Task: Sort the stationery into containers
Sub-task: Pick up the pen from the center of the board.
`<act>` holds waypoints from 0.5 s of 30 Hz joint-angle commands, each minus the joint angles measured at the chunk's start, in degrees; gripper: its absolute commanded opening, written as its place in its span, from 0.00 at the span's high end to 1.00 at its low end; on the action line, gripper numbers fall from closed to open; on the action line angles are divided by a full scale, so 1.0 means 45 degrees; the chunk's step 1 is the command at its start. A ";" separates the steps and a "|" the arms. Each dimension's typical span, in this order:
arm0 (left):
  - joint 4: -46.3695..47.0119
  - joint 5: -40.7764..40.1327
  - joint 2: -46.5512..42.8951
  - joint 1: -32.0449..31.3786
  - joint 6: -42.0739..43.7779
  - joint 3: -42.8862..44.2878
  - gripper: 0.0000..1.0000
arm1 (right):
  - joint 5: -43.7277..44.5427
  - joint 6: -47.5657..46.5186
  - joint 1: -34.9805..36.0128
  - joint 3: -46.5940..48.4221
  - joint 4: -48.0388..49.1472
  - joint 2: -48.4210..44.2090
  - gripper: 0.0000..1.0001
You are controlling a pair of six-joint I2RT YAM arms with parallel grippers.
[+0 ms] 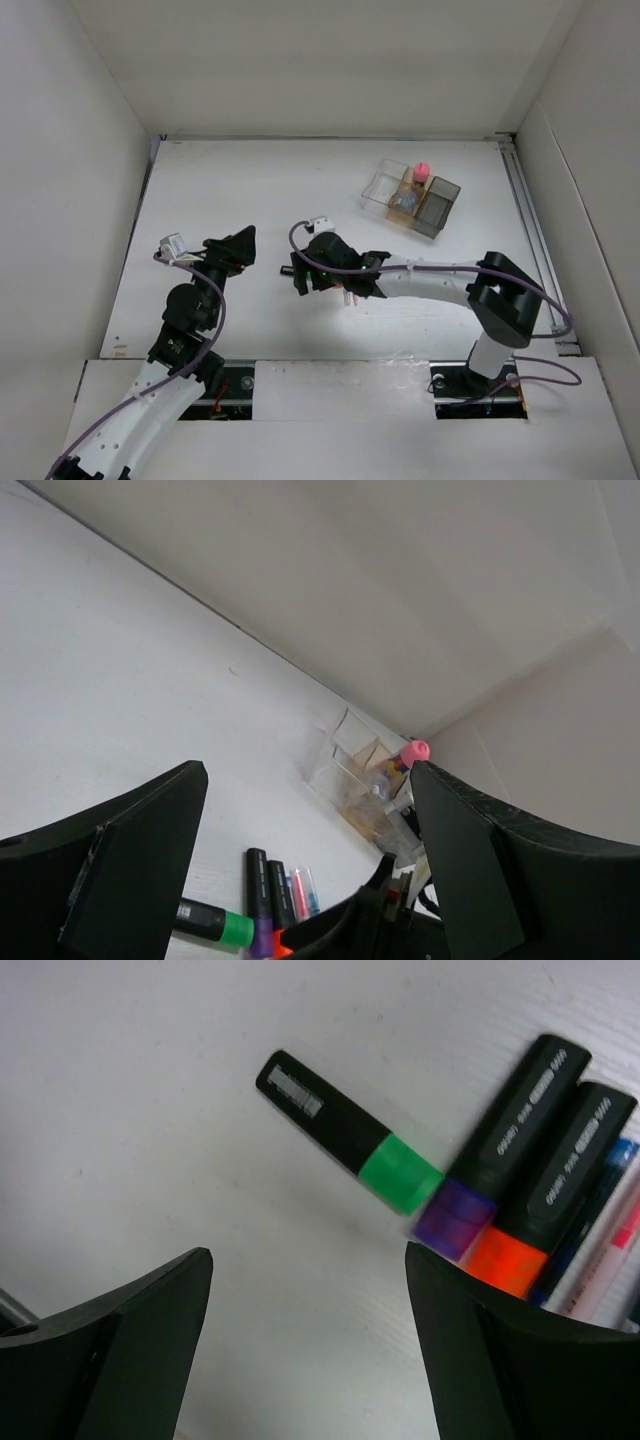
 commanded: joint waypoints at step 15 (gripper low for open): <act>0.0130 -0.0046 0.0014 0.0042 0.0151 0.0397 0.18 | 0.1463 -0.2157 0.0136 0.3981 -0.1037 0.4223 0.16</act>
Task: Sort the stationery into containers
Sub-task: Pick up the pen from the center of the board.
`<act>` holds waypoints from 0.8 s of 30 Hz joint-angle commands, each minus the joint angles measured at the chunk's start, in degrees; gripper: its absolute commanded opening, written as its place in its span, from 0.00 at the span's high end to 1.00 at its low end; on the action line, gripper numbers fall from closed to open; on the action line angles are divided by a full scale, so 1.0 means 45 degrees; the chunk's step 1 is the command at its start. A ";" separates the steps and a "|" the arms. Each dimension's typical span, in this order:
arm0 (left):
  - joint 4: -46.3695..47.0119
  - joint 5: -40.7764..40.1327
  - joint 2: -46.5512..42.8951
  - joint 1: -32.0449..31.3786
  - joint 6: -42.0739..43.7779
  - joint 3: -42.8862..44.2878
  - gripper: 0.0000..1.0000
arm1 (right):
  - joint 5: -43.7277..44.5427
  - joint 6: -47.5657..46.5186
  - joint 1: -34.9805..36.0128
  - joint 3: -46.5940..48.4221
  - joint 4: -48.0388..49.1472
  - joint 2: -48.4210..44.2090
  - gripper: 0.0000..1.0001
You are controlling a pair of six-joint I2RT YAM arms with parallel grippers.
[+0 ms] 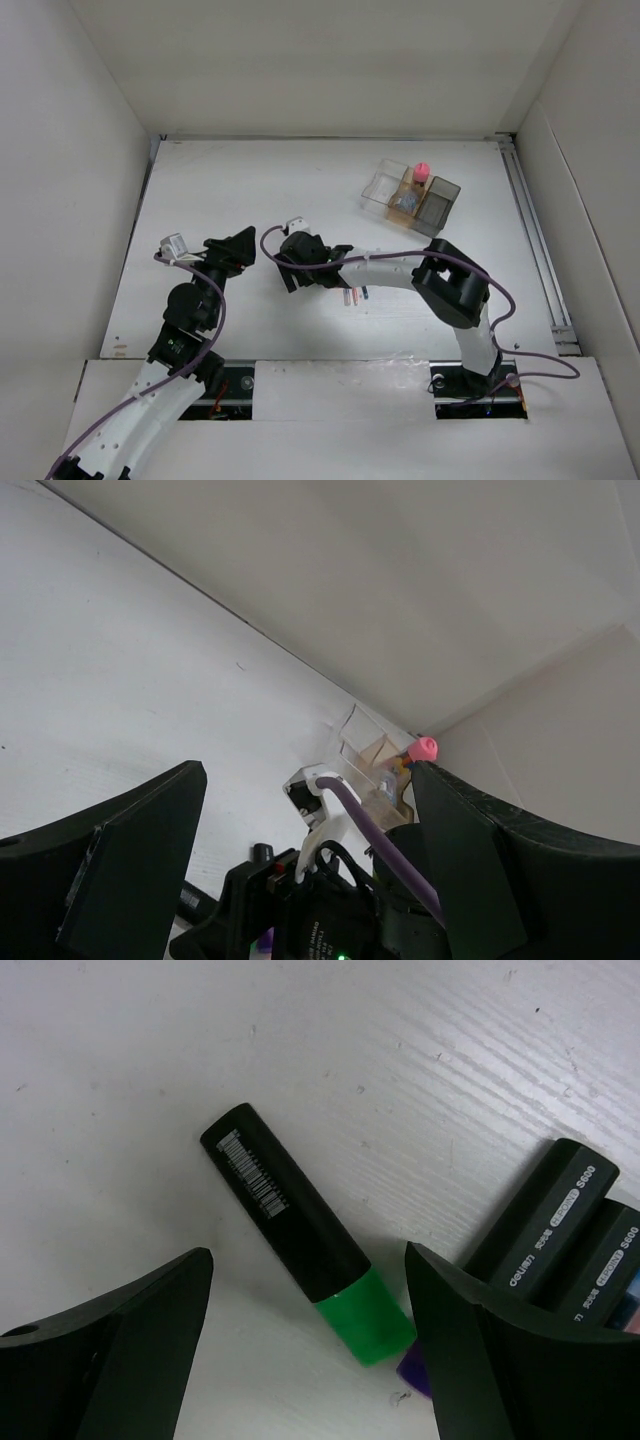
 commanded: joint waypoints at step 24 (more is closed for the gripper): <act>0.1420 0.1140 0.0854 0.0042 0.0584 0.0282 0.18 | -0.2953 0.1487 -0.2214 -0.0122 0.1657 -0.2716 0.84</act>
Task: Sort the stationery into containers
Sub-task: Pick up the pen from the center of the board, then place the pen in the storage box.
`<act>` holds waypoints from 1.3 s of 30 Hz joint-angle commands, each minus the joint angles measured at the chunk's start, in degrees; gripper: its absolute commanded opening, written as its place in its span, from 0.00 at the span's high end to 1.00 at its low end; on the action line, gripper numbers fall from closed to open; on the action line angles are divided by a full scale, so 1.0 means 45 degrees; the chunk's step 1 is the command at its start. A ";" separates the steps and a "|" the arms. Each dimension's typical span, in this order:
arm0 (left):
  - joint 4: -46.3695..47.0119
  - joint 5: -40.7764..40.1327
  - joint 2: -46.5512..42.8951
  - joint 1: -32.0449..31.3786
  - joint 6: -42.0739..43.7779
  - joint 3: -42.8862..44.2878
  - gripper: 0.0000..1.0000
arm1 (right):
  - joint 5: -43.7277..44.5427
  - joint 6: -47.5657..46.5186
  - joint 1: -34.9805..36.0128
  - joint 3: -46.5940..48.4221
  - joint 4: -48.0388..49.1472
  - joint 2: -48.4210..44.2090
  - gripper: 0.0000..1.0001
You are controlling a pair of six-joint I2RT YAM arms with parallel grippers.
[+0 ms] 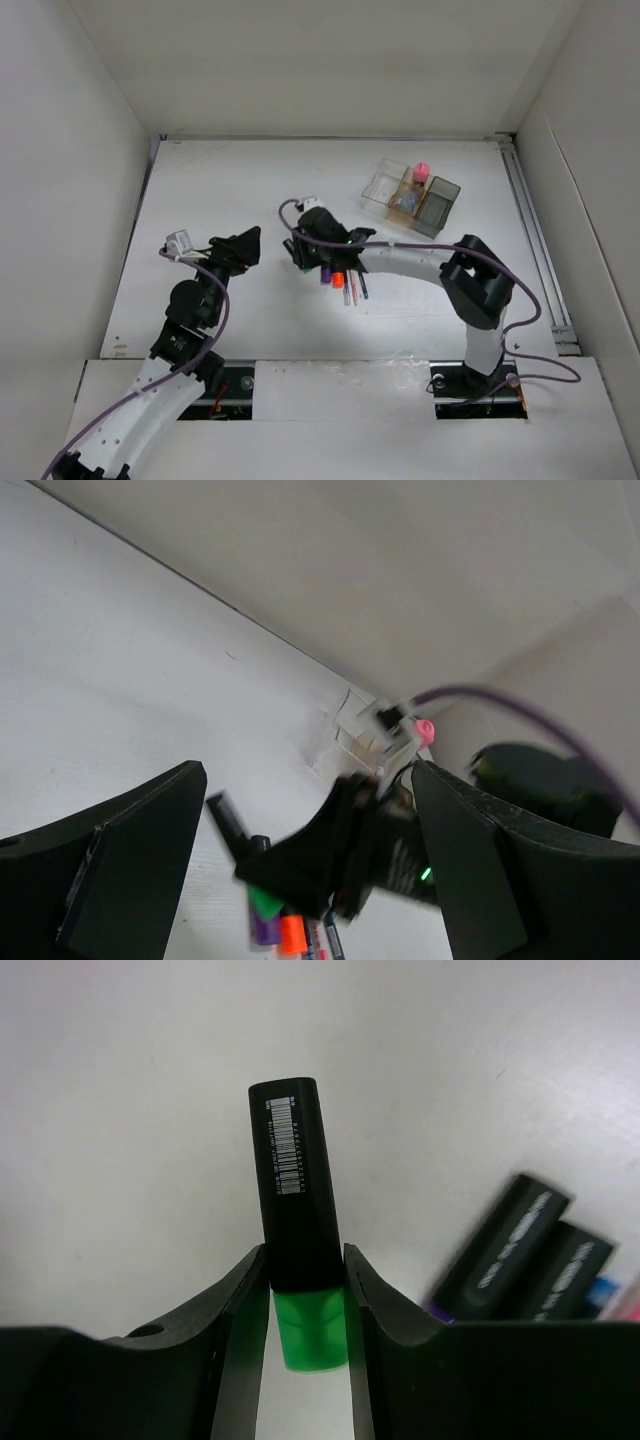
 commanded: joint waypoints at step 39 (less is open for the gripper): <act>0.2054 0.5284 0.6442 0.0042 0.1665 0.2449 0.18 | 0.3375 0.2778 -0.7516 0.2193 0.0180 0.0508 0.60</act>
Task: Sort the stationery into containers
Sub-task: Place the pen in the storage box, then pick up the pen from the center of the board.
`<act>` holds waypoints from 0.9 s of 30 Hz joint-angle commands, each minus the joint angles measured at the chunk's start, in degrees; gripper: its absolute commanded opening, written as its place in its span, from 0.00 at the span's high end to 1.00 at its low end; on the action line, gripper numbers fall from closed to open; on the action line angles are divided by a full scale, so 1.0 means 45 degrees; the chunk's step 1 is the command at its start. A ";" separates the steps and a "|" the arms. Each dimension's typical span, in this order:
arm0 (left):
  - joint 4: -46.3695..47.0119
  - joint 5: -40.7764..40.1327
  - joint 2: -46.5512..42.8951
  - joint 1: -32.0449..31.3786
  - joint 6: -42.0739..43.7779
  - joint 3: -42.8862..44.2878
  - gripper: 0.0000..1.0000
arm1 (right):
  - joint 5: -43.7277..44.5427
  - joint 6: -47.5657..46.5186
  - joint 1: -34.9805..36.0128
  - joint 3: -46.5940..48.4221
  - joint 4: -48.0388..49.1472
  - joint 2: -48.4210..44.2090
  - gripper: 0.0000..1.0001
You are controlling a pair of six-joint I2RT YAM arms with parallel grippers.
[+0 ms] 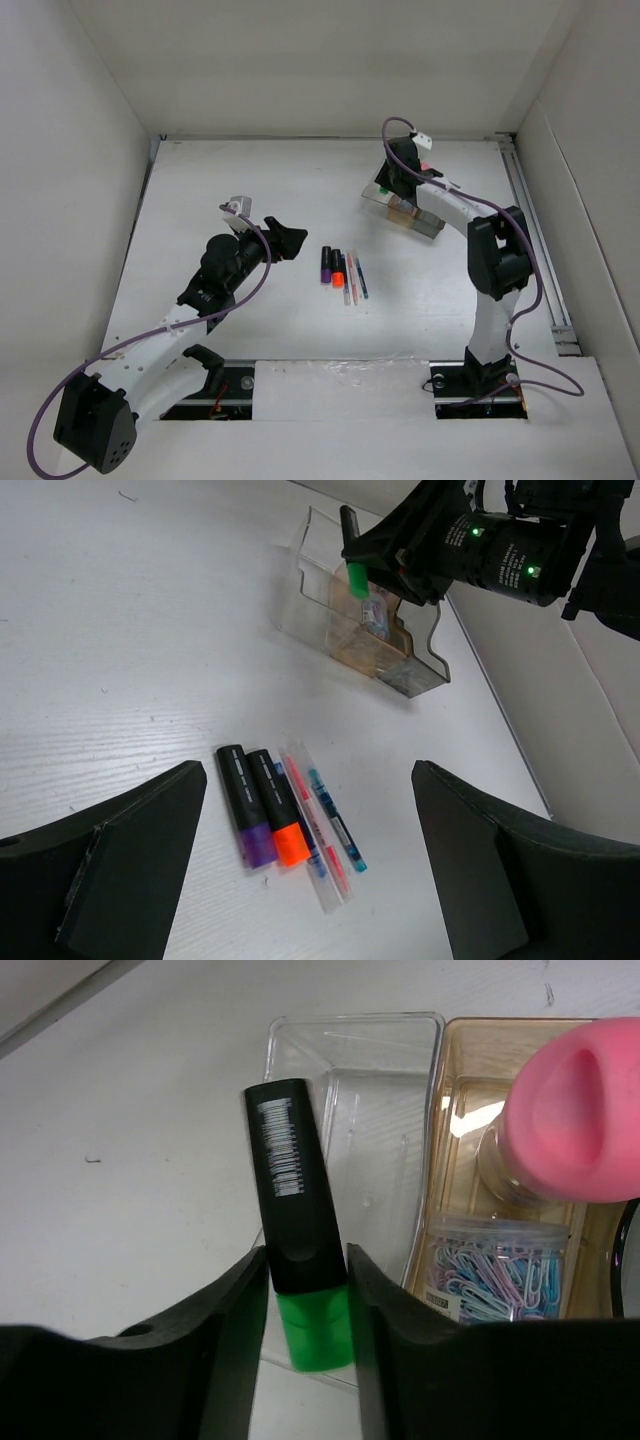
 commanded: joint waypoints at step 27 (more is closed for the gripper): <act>0.0847 -0.0152 -0.0281 0.0042 -0.0002 0.0111 0.18 | 0.1173 0.2586 0.6706 -0.4427 -0.0241 -0.3139 0.74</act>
